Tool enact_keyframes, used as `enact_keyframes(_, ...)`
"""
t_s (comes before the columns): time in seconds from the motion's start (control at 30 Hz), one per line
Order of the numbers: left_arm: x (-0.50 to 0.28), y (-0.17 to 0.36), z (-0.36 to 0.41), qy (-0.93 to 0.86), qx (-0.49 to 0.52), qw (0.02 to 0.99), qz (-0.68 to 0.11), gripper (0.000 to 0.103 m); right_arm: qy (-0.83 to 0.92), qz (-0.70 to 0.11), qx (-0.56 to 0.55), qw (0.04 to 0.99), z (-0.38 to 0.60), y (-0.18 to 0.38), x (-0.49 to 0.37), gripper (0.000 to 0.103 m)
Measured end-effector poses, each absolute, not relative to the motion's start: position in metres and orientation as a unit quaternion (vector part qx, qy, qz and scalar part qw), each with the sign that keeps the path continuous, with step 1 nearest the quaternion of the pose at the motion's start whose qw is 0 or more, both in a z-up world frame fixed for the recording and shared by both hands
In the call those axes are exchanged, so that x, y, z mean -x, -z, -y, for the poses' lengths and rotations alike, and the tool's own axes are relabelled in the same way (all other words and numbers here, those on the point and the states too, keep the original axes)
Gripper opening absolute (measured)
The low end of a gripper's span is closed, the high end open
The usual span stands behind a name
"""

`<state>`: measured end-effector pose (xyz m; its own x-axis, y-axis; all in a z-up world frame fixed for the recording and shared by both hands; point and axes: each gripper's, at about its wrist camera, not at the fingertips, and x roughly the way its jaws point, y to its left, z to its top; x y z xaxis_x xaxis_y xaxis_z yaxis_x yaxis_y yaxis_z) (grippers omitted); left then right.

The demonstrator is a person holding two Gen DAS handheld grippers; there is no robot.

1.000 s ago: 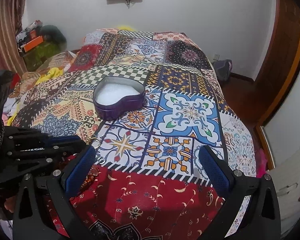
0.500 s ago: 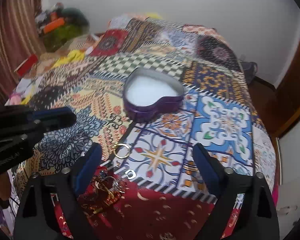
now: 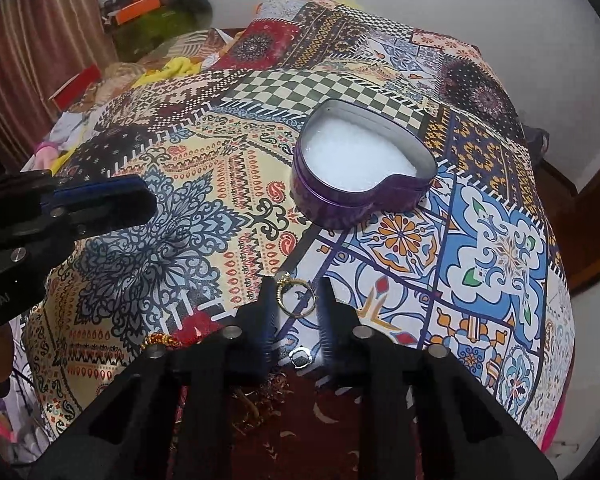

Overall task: Organize jewelry
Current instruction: 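Grasp a small earring with the left tool while the right tool grasps a gold ring, then carry the earring and gold ring in both tools over the purple heart tin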

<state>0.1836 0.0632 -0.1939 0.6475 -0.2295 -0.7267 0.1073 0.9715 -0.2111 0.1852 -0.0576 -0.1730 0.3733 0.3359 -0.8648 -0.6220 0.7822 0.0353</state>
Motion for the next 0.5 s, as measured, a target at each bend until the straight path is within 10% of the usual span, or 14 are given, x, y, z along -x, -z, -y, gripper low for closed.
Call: enact_keyframes(0.5,-0.195,0.155,-0.055,0.086,0.067,0.923,-0.368,0.009,-0.264,-0.442,0.092,0.852,0.087,0.139,-0.2,0.018)
